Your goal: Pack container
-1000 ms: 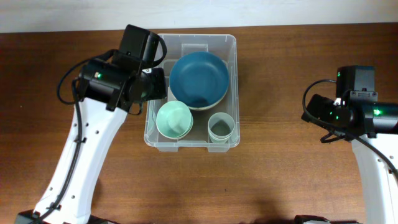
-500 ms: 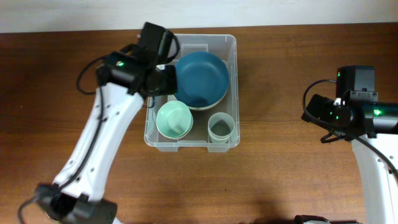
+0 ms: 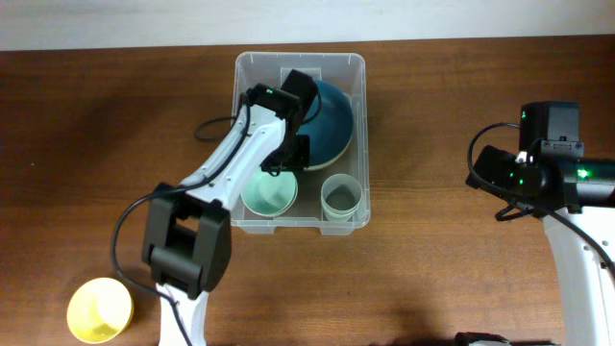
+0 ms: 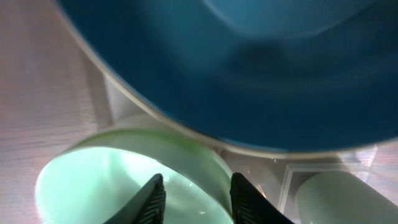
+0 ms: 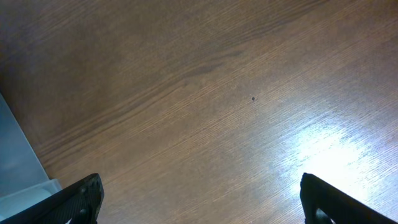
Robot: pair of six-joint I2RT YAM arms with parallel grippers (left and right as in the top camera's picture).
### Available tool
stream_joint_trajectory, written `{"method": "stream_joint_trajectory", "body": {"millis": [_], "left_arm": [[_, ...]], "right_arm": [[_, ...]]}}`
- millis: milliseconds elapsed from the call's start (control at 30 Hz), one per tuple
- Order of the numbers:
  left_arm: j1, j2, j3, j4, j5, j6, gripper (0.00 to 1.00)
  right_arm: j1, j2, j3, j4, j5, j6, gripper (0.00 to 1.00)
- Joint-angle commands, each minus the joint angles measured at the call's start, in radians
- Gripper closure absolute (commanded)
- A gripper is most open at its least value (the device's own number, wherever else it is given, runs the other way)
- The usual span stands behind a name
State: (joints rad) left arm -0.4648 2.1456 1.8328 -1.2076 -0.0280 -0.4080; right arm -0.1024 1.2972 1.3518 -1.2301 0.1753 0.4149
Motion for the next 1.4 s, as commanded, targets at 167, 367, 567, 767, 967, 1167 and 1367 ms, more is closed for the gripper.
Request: {"method": "stream_joint_trajectory", "body": {"millis": [167, 367, 567, 767, 967, 1167, 1367], "left_arm": [[0.003, -0.065, 0.031, -0.026, -0.052, 0.021, 0.66], [0.003, -0.187, 0.068, -0.043, -0.099, 0.021, 0.63], [0.005, -0.329, 0.068, -0.058, -0.18, 0.02, 0.51], [0.096, -0.502, 0.068, -0.127, -0.317, -0.144, 0.27], [0.357, -0.623, 0.068, -0.259, -0.321, -0.476, 0.01], [0.634, -0.63, 0.02, -0.441, -0.319, -0.684, 0.01], [0.801, -0.63, -0.18, -0.386, -0.301, -0.684, 0.01]], "right_arm": [[-0.003, 0.004, 0.0, -0.001, 0.013, 0.0, 0.03], [-0.003, 0.004, 0.0, -0.001, 0.013, 0.0, 0.03], [-0.003, 0.004, 0.0, -0.001, 0.013, 0.0, 0.03], [-0.003, 0.004, 0.0, -0.001, 0.013, 0.0, 0.03], [-0.003, 0.004, 0.0, 0.0, 0.013, 0.001, 0.03], [-0.003, 0.004, 0.0, 0.0, 0.013, 0.001, 0.04], [-0.003, 0.004, 0.0, 0.0, 0.013, 0.001, 0.03]]}}
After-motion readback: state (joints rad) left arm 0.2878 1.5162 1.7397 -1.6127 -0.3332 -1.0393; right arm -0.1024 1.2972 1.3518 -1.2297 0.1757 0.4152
